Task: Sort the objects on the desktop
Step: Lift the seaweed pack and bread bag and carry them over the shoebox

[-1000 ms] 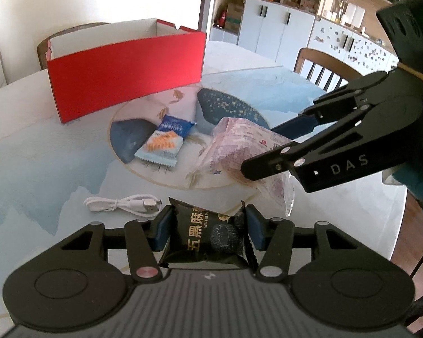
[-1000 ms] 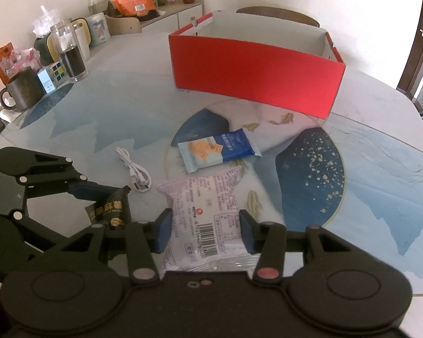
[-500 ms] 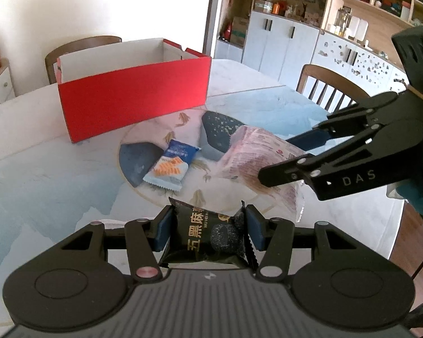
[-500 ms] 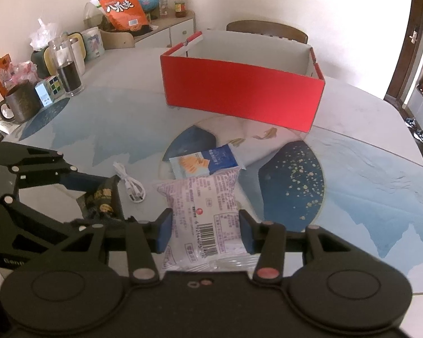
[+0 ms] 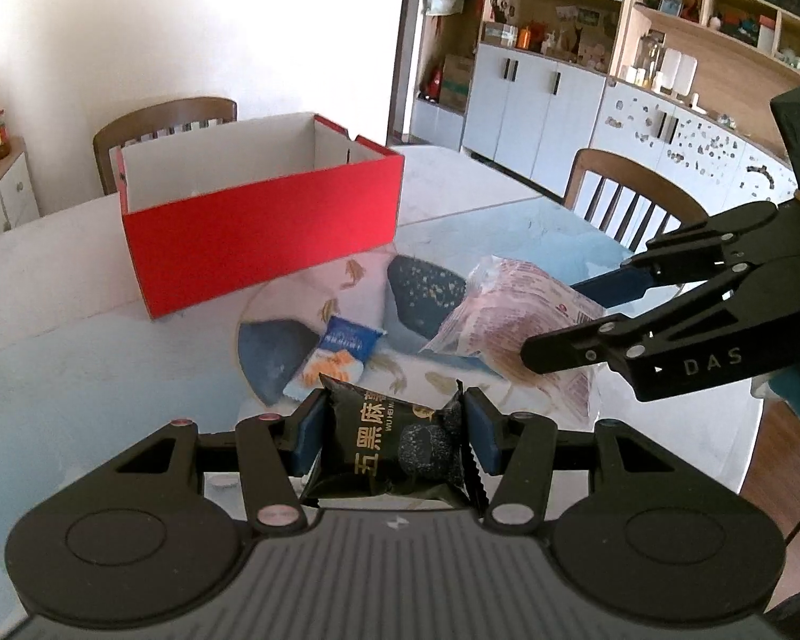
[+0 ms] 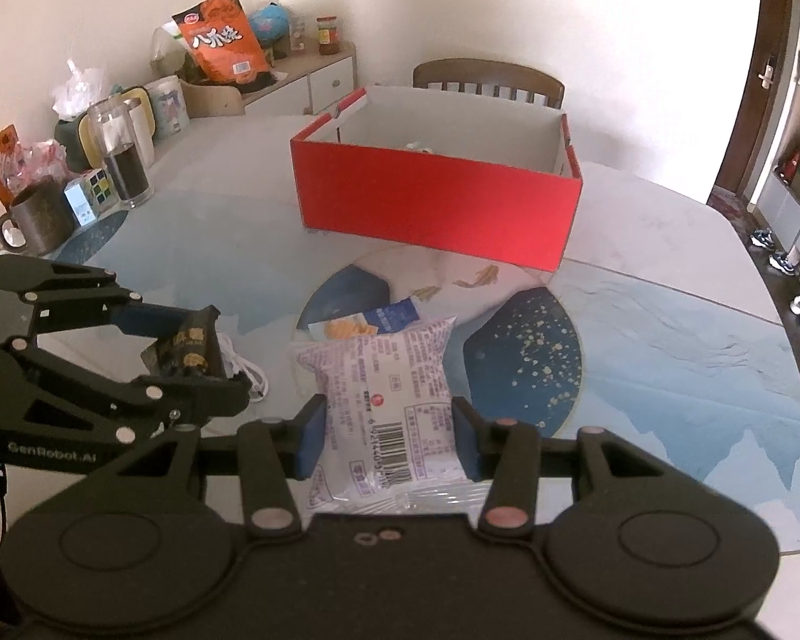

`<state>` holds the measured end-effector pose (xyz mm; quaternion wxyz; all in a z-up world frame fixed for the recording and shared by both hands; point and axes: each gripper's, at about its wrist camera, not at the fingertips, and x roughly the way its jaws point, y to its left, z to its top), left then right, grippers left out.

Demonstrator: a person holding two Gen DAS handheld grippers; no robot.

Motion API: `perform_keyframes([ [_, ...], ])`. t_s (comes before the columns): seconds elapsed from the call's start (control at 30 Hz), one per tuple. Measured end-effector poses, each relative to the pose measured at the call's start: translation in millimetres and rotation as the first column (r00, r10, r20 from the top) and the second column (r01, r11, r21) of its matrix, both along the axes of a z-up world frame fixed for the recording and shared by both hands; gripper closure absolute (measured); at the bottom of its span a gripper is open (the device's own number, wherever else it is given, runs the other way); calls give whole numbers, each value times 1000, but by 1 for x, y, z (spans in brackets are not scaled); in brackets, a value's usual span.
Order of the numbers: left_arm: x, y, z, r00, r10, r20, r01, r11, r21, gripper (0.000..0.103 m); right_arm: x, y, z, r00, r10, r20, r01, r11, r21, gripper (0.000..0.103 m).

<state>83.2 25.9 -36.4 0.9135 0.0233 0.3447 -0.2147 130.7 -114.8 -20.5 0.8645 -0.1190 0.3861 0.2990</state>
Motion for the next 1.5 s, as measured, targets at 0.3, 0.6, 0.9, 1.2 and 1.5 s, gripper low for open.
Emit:
perform_keyframes([
  [0.3, 8, -1, 21, 999, -4, 42, 5, 1000, -10, 50, 5, -6, 23, 999, -22, 36, 20, 999, 37, 56],
  [0.6, 24, 0, 39, 998, 2, 58, 0, 1000, -25, 50, 14, -10, 39, 997, -45, 56, 42, 998, 56, 56],
  [0.9, 40, -1, 53, 996, 2, 88, 0, 1000, -23, 50, 26, -12, 49, 996, -60, 67, 56, 996, 72, 56],
  [1.2, 64, 7, 70, 992, 20, 121, -16, 999, -32, 50, 48, -12, 68, 993, -80, 86, 71, 992, 102, 56],
  [1.5, 86, 13, 84, 988, 22, 151, -17, 999, -33, 50, 71, -5, 84, 991, -91, 99, 78, 989, 124, 56],
])
